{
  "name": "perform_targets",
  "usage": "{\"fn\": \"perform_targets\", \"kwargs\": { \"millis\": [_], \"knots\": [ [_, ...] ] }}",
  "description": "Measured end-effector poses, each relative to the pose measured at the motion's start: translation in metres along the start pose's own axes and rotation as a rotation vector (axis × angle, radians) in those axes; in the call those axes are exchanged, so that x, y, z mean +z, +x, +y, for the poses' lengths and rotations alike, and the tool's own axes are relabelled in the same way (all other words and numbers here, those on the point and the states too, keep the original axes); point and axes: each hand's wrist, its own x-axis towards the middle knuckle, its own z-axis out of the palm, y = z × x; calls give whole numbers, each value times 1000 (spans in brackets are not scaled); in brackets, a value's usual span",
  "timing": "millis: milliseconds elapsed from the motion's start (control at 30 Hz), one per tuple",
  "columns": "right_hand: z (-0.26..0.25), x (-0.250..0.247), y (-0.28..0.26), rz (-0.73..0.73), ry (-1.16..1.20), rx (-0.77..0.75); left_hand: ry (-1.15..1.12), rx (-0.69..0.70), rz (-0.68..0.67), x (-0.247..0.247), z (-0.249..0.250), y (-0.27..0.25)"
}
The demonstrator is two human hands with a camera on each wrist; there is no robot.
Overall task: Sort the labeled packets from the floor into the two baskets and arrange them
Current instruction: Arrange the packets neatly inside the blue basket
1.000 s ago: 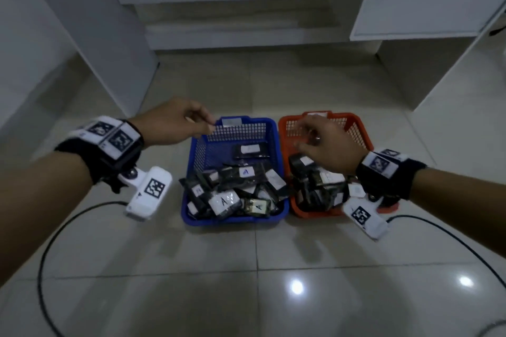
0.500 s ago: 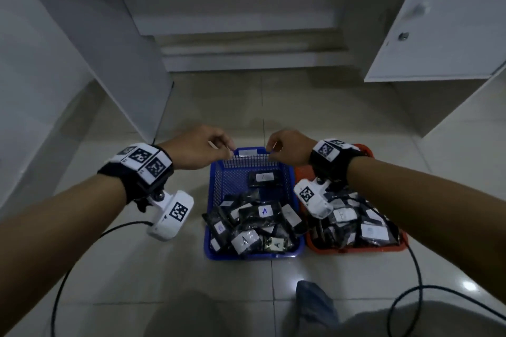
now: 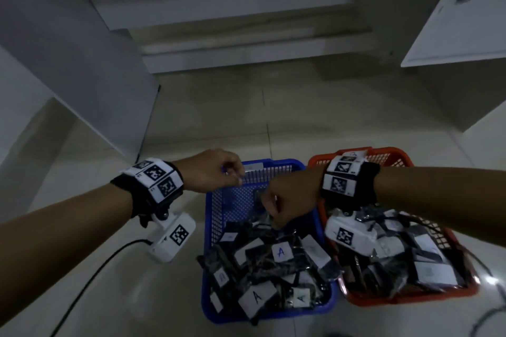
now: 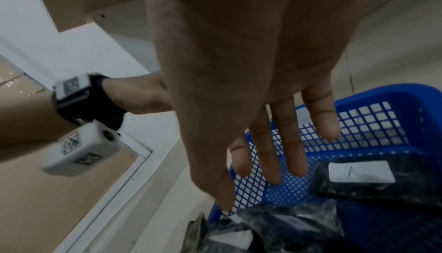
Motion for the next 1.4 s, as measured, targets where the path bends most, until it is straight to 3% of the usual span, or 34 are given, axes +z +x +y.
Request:
{"fn": "perform_targets", "kwargs": {
  "millis": [167,300,433,567,667,767,933,1067,1300,1400],
  "knots": [
    [-17,39,-12,-89,-80,72,-3,39,-76,39,-27,9],
    [-25,60,-20,-29,-270,63,-33,43,-92,58,-42,16],
    [-25,70,-22,39,-205,88,-42,33,-92,68,-44,35],
    [-16,50,-38,66,-93,185,-3,-3,-107,79,-39,58],
    [15,26,-38,215,-68,296,-4,-80,-176,82,-36,71],
    [47,17,-11,409,-337,374,-92,-199,-193,80,-41,80],
    [64,30,57,239,-526,415,-276,-319,-91,80,-54,89],
    [65,41,78,184,-643,427,-400,-403,-118,96,-51,88],
    [71,32,54,456,-406,391,-543,-444,-119,107,-50,93],
    [82,33,32,619,-224,450,-642,-464,-134,105,-53,94]
  ]
}}
